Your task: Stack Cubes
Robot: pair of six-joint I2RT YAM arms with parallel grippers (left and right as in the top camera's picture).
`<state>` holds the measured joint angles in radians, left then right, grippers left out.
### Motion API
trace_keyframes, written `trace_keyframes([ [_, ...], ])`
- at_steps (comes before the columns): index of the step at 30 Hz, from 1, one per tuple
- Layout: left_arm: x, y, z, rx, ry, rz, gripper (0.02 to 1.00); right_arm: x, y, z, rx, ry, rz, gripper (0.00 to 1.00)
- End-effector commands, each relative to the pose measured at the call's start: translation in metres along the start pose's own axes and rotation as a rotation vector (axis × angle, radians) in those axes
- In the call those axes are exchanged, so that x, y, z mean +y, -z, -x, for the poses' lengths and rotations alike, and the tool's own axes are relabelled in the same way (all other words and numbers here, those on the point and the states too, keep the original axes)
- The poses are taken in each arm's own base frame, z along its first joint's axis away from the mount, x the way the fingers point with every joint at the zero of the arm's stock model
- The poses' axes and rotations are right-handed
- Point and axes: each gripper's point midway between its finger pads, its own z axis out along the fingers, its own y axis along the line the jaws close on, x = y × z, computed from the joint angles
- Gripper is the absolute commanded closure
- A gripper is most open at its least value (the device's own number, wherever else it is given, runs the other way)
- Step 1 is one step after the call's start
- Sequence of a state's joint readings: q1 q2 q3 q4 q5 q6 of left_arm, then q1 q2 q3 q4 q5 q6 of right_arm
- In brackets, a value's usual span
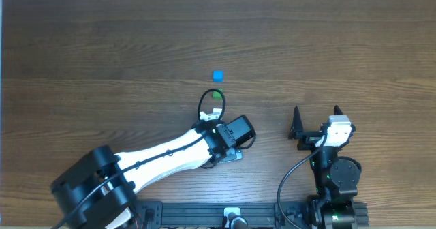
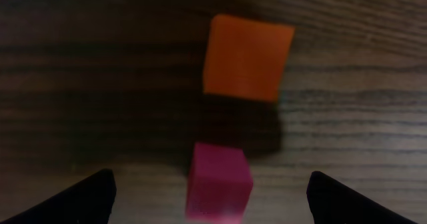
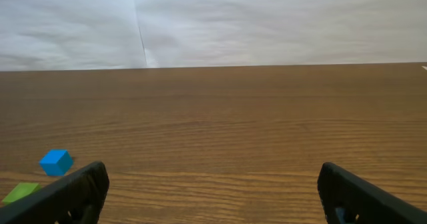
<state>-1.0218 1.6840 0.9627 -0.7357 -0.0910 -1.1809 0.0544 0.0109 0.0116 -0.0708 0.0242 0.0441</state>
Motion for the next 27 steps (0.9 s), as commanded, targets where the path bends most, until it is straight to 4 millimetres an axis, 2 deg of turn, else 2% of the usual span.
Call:
trace_keyframes([
  [1, -0.009, -0.005, 0.006, -0.040, -0.095, -0.003, 0.093, 0.002, 0.000, -0.002, 0.002, 0.008, 0.011, 0.007],
  [15, -0.009, -0.012, -0.004, -0.025, -0.193, 0.018, 0.119, 0.002, 0.000, -0.002, 0.002, 0.008, 0.011, 0.007],
  [27, -0.003, -0.014, -0.001, -0.030, -0.181, 0.043, 0.316, 0.002, 0.000, -0.002, 0.002, 0.008, 0.011, 0.007],
])
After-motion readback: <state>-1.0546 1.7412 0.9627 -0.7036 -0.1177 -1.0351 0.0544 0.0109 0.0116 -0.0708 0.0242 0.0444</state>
